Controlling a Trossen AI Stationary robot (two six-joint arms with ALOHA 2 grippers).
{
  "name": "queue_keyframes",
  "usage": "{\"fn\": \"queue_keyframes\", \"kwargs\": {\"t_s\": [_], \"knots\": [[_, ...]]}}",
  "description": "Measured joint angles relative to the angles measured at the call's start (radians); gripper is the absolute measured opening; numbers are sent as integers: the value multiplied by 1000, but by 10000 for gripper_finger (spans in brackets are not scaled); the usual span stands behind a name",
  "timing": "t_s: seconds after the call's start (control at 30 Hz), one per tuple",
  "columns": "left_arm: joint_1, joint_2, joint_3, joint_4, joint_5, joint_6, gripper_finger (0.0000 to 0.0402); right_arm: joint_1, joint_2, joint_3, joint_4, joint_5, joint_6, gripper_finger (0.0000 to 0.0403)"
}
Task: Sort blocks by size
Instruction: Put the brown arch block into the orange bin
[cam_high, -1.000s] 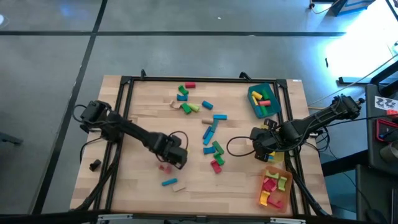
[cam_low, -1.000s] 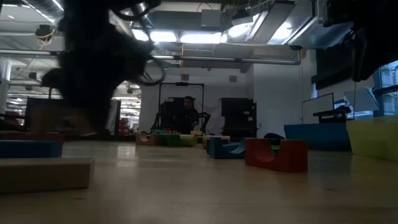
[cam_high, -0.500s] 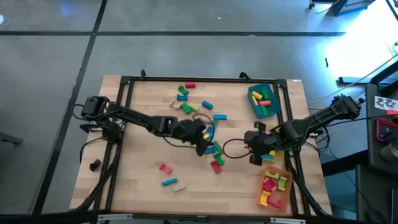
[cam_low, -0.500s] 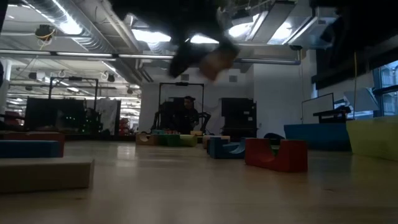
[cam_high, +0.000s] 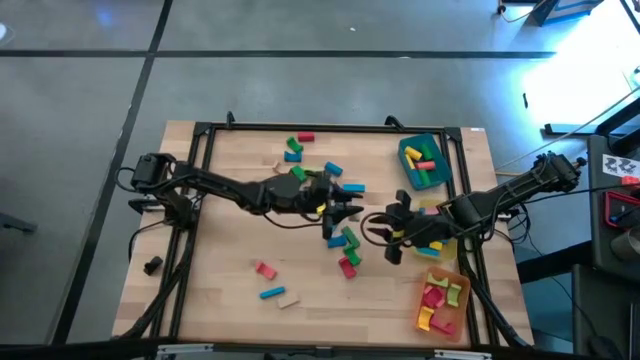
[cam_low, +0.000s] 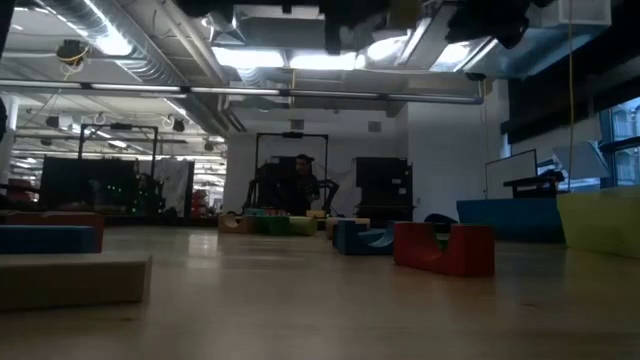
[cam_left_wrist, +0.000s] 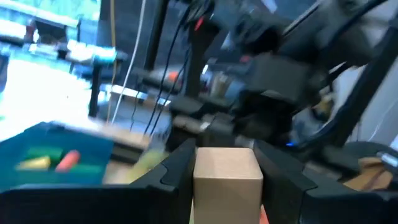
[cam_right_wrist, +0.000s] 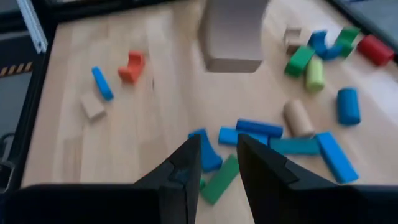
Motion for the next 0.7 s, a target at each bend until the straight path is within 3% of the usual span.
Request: {"fn": "queue_keyframes", "kwargs": {"t_s": [0.33, 0.7], "knots": [[-20, 0, 0, 41, 0, 88, 129, 0, 0, 0, 83, -9, -46, 115], [-37, 0, 0, 14, 1, 93, 129, 0, 22, 0, 157, 19, -60, 228]]}}
